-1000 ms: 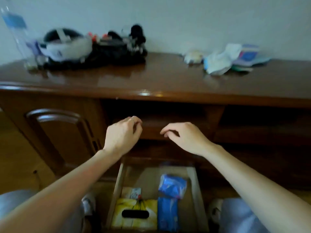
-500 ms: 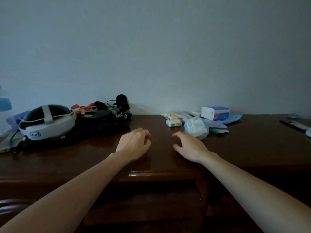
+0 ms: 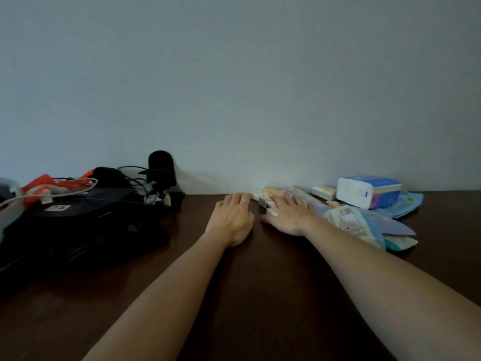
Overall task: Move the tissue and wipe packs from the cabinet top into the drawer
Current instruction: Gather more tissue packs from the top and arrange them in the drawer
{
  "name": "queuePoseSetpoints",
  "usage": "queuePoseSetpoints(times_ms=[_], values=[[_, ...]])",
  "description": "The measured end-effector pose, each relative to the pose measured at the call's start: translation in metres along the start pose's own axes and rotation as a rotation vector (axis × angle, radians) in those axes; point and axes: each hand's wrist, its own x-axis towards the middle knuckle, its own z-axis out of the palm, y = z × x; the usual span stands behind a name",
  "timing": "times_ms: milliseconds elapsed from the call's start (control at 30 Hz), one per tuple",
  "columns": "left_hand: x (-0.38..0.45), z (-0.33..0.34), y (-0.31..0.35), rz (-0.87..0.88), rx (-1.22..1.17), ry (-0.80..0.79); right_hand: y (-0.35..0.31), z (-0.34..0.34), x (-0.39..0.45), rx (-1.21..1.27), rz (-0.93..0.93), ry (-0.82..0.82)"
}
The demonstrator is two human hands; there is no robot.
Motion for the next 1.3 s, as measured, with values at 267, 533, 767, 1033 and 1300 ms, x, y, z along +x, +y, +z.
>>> queuePoseSetpoints(times_ms=[267,533,767,1033,1300], values=[[0.089,0.035,-0.012,0.055,-0.027,-0.199,0.03,0.005,0.004,0.012,-0.137,0.067],[0.046,0.007,0.004,0.028,0.006,-0.183,0.023,0.0,-0.028,0.095,-0.171,0.001],[-0.079,-0.054,0.018,0.064,0.16,-0.202,-0.001,-0.013,-0.132,0.202,-0.232,-0.084],[-0.263,-0.121,0.041,0.02,0.045,-0.092,-0.031,-0.01,-0.295,0.303,-0.375,0.145],[-0.352,-0.141,0.049,0.056,0.097,0.139,-0.039,0.008,-0.401,0.37,-0.402,0.322]])
